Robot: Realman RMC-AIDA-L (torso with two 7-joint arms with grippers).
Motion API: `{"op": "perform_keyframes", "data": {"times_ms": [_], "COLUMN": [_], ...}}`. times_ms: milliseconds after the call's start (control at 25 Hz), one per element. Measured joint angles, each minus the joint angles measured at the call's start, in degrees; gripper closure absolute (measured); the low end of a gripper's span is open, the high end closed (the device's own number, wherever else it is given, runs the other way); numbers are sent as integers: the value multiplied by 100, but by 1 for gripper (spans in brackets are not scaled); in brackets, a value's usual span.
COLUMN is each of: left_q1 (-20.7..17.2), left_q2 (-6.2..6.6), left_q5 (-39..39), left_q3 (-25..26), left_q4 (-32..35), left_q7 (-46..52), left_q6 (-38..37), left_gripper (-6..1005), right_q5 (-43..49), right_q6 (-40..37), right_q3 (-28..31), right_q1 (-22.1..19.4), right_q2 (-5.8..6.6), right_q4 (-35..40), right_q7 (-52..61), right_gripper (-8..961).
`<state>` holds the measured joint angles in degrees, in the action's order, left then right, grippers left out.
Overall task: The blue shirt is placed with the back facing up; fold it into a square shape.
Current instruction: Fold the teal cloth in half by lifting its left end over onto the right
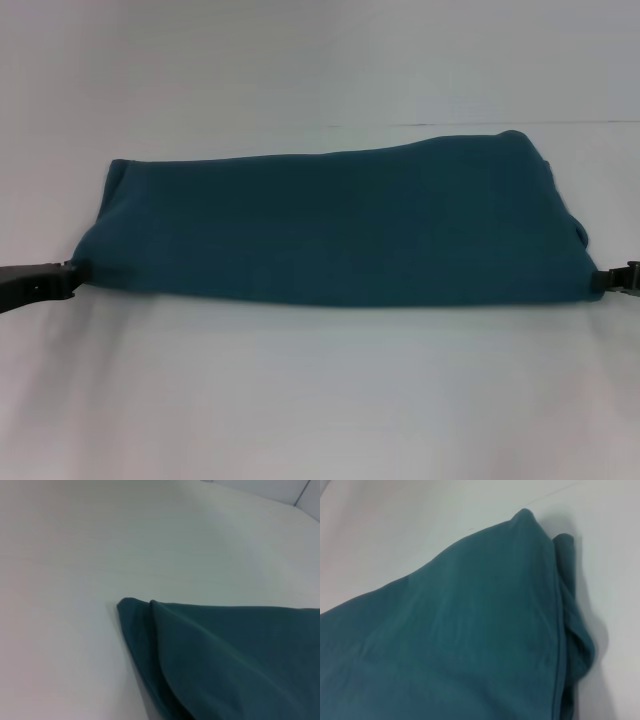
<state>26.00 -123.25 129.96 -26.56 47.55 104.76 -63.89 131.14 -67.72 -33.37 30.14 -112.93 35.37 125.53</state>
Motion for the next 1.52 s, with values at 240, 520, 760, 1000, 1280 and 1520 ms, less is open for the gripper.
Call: {"op": "perform_keyframes", "data": {"times_ms": [240,520,760,1000,1280,1520], "left_q1": [0,13,-8,-14,-122,-244], "left_q2": [10,19,28,44,58,27], "left_q5": [0,18,7,9,6,-38], "left_q3": [20,19,55,57,86,436], "left_q4": [35,33,39,87,422,624], "left_q7": [0,0,0,138,554,774], "left_q6": [-8,2,4,-214,-725,-814], "left_gripper": [950,949,948,946,846,725], "right_q5": [-2,-6,-18,-313,-664,-1177], "right_q6": [-11,-42,-51,-160,-691,-985], "right_q3": [63,109,223,279,314,385], "right_q1": [-17,-50,-79,-97,-109,-203], "right_q2": [-13,-3,6,-21,27,54], "right_q4": [3,5,8,14,55,174], "right_q7": [-72,-75,-78,-321,-597,-861], "right_gripper": [947,946,945,944,793,579]}}
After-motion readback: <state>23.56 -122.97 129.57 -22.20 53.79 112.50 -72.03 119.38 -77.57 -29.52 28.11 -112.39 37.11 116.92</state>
